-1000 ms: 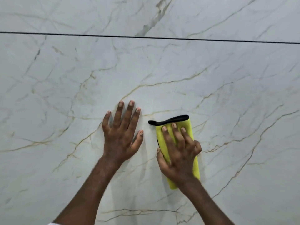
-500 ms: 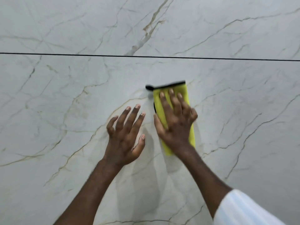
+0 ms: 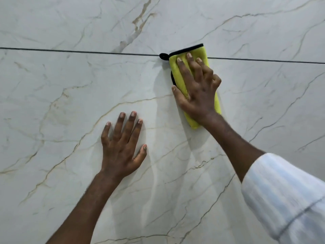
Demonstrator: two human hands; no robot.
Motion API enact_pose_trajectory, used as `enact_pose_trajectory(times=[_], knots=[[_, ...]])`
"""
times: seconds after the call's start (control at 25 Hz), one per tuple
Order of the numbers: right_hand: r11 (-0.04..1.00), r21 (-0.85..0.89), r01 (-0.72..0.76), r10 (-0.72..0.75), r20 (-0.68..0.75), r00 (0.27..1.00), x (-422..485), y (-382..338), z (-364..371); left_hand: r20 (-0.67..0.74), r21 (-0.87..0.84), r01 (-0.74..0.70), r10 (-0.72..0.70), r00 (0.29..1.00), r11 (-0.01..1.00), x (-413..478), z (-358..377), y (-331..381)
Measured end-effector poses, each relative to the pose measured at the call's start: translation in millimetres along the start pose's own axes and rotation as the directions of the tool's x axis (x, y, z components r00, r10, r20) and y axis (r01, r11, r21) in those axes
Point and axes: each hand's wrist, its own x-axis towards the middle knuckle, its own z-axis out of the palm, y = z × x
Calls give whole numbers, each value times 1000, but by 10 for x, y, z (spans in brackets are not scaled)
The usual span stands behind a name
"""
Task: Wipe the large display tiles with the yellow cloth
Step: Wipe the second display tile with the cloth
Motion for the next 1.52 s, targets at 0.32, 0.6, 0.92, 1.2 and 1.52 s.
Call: enact_pose_trajectory(times=[0.32, 0.6, 0.92, 1.2, 1.52], knots=[[991, -70, -118, 126, 120, 985, -2615, -141, -14, 93, -74, -85, 92, 991, 994, -531, 162, 863], [998, 3, -56, 56, 23, 998, -1751, -24, -26, 109, -31, -51, 54, 993, 998, -549, 160, 878], [989, -29, -142, 145, 211, 967, -4477, -257, 91, 196, -136, 71, -43, 980, 988, -1325, 134, 1310], [978, 116, -173, 134, 286, 949, -4413, -333, -63, 294, -60, -31, 47, 955, 998, -2766, 336, 1492], [994, 18, -109, 96, 357, 929, -5915, -392, -20, 206, -13, 6, -3, 978, 1000, -2831, 465, 1513]])
